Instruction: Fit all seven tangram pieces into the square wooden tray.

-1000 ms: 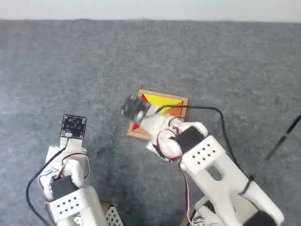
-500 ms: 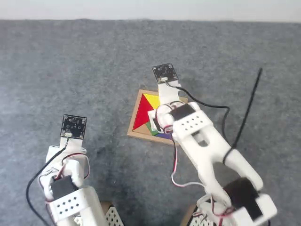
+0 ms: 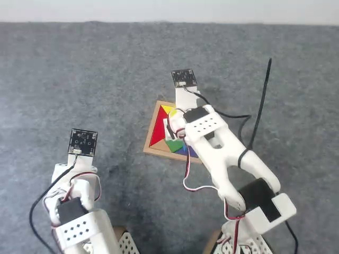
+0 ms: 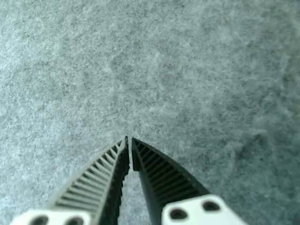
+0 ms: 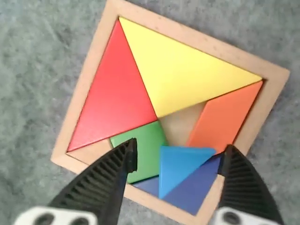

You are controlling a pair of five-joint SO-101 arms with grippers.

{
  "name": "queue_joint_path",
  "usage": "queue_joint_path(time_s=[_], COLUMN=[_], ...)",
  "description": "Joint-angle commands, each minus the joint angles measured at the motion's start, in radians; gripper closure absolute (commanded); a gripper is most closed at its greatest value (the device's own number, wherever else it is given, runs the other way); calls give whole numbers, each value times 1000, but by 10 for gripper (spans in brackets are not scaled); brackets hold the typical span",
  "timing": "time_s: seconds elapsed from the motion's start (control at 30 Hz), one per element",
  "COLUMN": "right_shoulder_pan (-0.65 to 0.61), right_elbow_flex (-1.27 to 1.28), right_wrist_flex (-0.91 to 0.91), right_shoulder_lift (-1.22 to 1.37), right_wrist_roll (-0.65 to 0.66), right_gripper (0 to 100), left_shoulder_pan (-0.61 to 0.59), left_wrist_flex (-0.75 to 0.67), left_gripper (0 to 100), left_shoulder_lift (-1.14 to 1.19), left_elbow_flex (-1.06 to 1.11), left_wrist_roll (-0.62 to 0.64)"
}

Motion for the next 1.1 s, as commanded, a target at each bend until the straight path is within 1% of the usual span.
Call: queue_joint_path(time_s=[0.0, 0.03, 0.1, 0.13, 0.2, 0.27, 0.3, 0.33, 0.37, 0.5, 0.6, 0.73, 0.8, 0.87, 0.97, 1.07], right_shoulder_pan=[12, 13, 15, 15, 13, 13, 13, 13, 15, 15, 30, 76, 77, 47, -39, -59], right_elbow_flex=[-84, -100, -132, -147, -175, -184, -181, -169, -146, -80, -72, -127, -170, -210, -281, -293], right_wrist_flex=[62, 84, 136, 170, 236, 282, 294, 298, 289, 214, 166, 154, 156, 197, 354, 430], right_shoulder_lift=[-10, -10, -10, -10, -10, -10, -4, 2, 5, 45, 91, 142, 157, 148, 59, -85], right_wrist_roll=[-3, 17, 109, 158, 236, 276, 285, 288, 290, 292, 293, 293, 304, 347, 393, 466], right_gripper=[714, 715, 726, 755, 865, 998, 991, 959, 947, 994, 991, 991, 991, 991, 991, 991], left_shoulder_pan=[5, 5, 5, 5, 5, 5, 5, 5, 5, 5, 5, 5, 5, 5, 5, 5], left_wrist_flex=[-26, -26, -26, -26, -26, -26, -26, -26, -26, -26, -26, -26, -26, -35, -37, -37], left_gripper=[988, 988, 988, 988, 988, 988, 988, 988, 988, 988, 988, 988, 988, 988, 988, 988], left_shoulder_lift=[-14, -14, -14, -14, -14, -14, -14, -14, -14, -14, -14, -14, -14, -14, -14, -14], left_elbow_flex=[-28, -28, -28, -28, -28, -28, -28, -28, -28, -28, -28, -30, -31, -31, -31, -31], left_wrist_roll=[-11, -11, -11, -11, -11, -11, -11, -11, -11, -11, -11, -11, -9, -8, -6, -6])
